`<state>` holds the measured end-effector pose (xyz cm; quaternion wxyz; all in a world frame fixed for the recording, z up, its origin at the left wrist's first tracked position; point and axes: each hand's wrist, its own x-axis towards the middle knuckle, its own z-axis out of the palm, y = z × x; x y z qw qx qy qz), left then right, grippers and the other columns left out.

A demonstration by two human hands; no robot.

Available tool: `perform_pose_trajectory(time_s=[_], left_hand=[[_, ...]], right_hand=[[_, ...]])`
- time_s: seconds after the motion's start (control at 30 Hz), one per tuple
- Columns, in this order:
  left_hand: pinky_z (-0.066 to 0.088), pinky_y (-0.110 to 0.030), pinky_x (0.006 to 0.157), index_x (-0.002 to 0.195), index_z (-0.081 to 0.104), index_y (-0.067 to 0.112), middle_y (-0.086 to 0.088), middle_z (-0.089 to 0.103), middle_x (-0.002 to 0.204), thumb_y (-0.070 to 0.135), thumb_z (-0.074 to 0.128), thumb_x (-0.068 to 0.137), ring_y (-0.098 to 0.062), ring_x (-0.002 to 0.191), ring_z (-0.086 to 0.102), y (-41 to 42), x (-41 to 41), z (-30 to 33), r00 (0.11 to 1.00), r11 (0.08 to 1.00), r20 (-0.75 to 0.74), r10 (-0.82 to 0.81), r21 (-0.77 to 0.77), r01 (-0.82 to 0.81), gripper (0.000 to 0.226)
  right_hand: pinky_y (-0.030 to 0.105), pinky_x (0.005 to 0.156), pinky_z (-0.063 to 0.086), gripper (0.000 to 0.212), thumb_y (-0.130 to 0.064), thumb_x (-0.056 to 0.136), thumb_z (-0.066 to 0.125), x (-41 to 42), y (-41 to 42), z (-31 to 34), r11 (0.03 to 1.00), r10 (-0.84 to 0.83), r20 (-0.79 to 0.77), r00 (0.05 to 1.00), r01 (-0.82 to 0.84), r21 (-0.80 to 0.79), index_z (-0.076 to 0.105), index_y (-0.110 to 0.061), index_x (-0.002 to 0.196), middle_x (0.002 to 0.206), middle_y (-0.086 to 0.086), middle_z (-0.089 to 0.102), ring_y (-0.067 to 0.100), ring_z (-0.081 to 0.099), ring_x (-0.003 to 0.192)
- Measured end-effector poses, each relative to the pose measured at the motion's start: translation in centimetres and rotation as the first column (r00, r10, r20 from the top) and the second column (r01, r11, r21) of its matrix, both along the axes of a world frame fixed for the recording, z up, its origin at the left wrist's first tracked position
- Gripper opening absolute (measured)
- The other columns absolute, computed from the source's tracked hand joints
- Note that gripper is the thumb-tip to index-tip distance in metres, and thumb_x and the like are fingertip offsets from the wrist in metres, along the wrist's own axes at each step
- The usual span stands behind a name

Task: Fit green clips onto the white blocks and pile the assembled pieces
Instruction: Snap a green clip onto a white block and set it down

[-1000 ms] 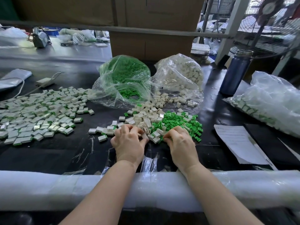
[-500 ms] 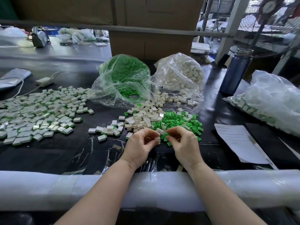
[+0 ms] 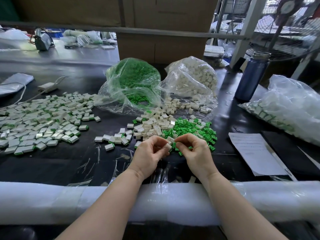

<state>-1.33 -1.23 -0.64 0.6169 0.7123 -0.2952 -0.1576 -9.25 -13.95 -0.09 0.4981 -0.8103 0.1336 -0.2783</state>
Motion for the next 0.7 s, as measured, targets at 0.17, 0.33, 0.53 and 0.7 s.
perform_pose_trajectory(time_s=[0.17, 0.33, 0.53, 0.7], left_hand=[[0.055, -0.026, 0.079, 0.084, 0.067, 0.02, -0.004, 0.069, 0.085, 0.005, 0.066, 0.081, -0.016, 0.079, 0.066, -0.02, 0.06, -0.08, 0.999, 1.0, -0.031, -0.026, -0.005, 0.025, 0.015], [0.052, -0.015, 0.063, 0.085, 0.066, 0.015, -0.001, 0.068, 0.075, 0.004, 0.065, 0.082, -0.005, 0.063, 0.065, 0.05, 0.07, 0.03, 0.996, 0.999, -0.081, -0.032, -0.029, 0.03, 0.012], [0.051, -0.014, 0.059, 0.082, 0.066, 0.016, 0.001, 0.068, 0.071, 0.005, 0.066, 0.082, -0.005, 0.061, 0.064, 0.1, 0.08, 0.06, 0.993, 0.999, -0.107, -0.044, -0.033, 0.04, 0.012], [0.052, -0.015, 0.061, 0.082, 0.066, 0.017, 0.0, 0.068, 0.075, 0.006, 0.066, 0.082, -0.006, 0.063, 0.065, 0.12, 0.05, 0.12, 0.994, 0.999, -0.099, -0.042, -0.007, 0.042, 0.011]], right_hand=[[0.013, 0.071, 0.049, 0.009, 0.0, 0.082, 0.066, -0.05, 0.06, 0.12, 0.998, 0.04, -0.013, 0.999, -0.039, 0.039, 0.069, -0.008, 0.082, 0.077, -0.004, 0.067, -0.001, 0.06, 0.07], [0.014, 0.066, 0.048, 0.013, -0.001, 0.081, 0.067, 0.05, 0.03, -0.01, 0.999, 0.022, -0.044, 0.999, -0.021, 0.037, 0.068, -0.013, 0.077, 0.071, -0.004, 0.065, 0.002, 0.058, 0.065], [0.013, 0.063, 0.047, 0.019, -0.001, 0.08, 0.068, -0.02, -0.01, -0.05, 0.997, 0.036, -0.035, 0.999, -0.033, 0.075, 0.066, -0.019, 0.073, 0.069, -0.005, 0.065, -0.002, 0.057, 0.062], [0.015, 0.063, 0.047, 0.023, 0.0, 0.08, 0.067, -0.03, 0.01, 0.01, 0.994, 0.051, -0.049, 0.997, -0.046, 0.102, 0.065, -0.02, 0.071, 0.068, -0.005, 0.064, -0.001, 0.057, 0.061]])
